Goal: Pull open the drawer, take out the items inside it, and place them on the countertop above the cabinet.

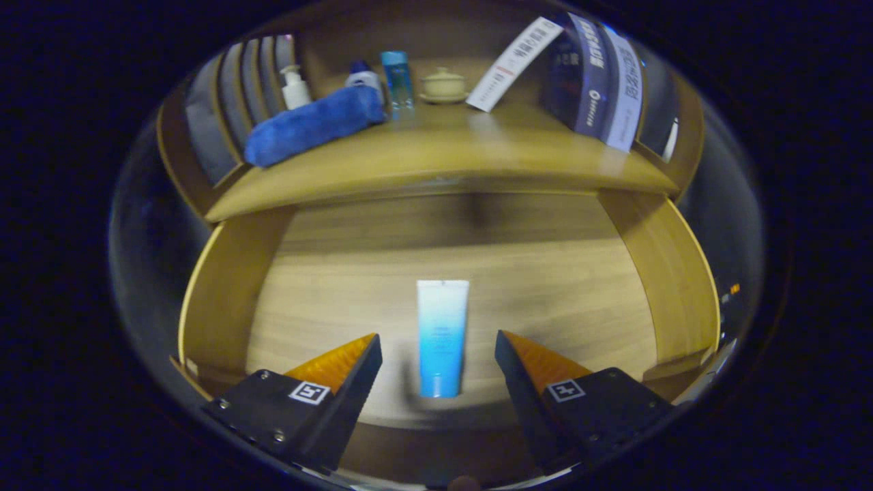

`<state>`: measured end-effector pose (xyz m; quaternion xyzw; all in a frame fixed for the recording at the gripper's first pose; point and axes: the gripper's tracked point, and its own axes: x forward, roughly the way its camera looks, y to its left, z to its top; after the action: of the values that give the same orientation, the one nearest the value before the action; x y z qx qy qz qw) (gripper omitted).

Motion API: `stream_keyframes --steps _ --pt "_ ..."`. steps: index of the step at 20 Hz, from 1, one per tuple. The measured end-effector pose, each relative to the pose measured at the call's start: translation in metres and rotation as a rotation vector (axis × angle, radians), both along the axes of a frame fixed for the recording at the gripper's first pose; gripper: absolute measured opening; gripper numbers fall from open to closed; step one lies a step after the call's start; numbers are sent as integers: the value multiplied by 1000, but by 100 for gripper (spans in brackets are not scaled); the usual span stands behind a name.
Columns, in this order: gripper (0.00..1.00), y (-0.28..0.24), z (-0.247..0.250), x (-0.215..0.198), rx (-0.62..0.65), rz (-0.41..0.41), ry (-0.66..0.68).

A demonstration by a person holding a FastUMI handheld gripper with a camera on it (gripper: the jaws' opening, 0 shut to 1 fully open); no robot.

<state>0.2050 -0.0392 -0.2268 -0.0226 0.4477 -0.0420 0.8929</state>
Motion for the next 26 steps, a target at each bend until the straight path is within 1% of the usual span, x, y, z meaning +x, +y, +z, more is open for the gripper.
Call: stream_keyframes --steps 1,3,4,5,6,8,11,13,14,17,19,22,25,26 --pt "99 4 -5 1 37 4 28" --pt "89 15 -14 -1 106 4 83" --pt "85 9 -20 1 88 -13 105" --pt "84 3 -25 -1 63 -29 135" --pt "77 1 -29 -2 58 -37 162" --pt "64 -3 -33 2 30 -50 157" --pt "43 -7 -29 5 -76 3 134" --pt "43 -11 -30 6 -89 -7 115" --pt "39 -11 -22 6 -72 -12 89" --pt "39 -7 0 8 60 -65 -5" --pt "38 -1 11 1 132 -71 -41" --pt "39 2 31 -8 171 -48 -129" --pt "38 23 63 -18 307 1 -294" --pt "38 24 71 -24 306 14 -340"
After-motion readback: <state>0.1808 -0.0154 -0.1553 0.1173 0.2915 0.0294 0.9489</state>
